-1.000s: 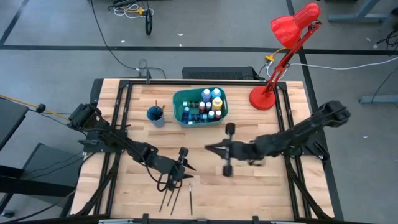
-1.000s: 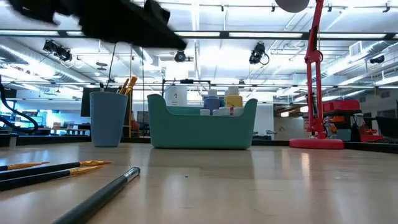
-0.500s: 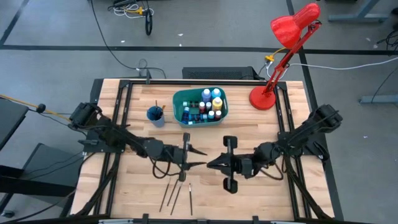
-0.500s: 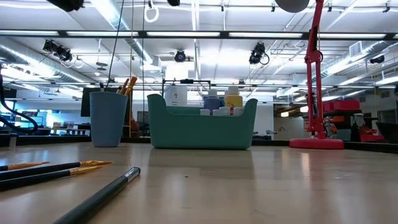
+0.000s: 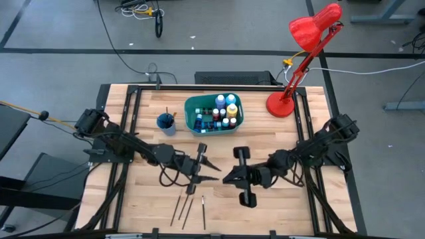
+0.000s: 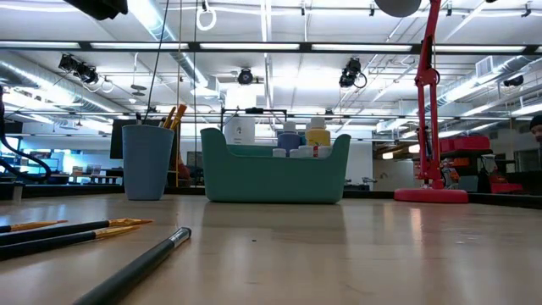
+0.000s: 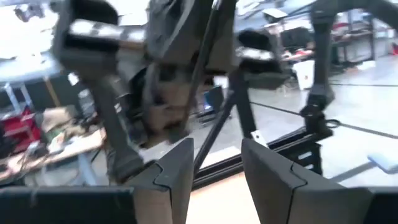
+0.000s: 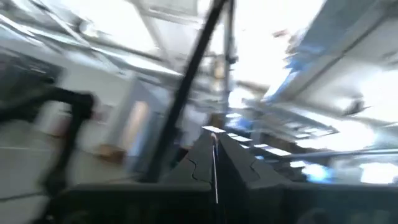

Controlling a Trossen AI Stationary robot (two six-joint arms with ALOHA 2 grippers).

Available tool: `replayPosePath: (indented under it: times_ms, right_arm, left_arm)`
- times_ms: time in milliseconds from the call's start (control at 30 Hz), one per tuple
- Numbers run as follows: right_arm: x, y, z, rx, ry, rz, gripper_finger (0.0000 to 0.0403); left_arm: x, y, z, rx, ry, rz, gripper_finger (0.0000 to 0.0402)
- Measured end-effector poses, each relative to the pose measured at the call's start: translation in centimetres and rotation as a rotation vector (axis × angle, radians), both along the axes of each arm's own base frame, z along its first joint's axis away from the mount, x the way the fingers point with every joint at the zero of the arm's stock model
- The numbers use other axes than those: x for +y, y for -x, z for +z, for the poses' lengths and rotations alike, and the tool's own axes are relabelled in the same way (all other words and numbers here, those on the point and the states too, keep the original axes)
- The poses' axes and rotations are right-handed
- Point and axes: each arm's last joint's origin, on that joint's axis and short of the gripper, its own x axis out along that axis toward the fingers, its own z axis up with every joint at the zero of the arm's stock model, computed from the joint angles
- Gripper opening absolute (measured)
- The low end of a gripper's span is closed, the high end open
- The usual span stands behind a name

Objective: Pick & Place Paint Supplies
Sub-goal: Put the silver paint brush into the blue cup

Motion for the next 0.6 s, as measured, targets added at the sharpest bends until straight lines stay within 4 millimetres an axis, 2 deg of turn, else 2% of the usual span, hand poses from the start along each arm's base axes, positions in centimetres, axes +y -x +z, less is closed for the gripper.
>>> replayPosePath:
  times_ms: [100, 300, 467, 600]
  right_arm:
    - [-0.2, -0.5, -0.6, 0.067, 0.022, 0.127, 0.0006]
    - [-1.8, -1.5, -1.0, 0.064, 0.031, 0.113, 0.0006]
    - [-2.7, -2.8, -1.7, 0.117, -0.018, 0.248, 0.0006]
    - [-2.7, -4.2, -1.8, 0.128, -0.034, 0.315, 0.0006]
  left_arm:
    - [0.0, 0.0, 0.1, -0.013, -0.002, -0.009, 0.0146]
    - [0.2, 0.0, 0.1, 0.007, 0.068, 0.029, 0.0146]
    - [0.3, -0.1, 0.1, 0.007, 0.059, 0.046, 0.0146]
    - [0.3, -0.1, 0.0, 0.021, 0.063, 0.039, 0.0146]
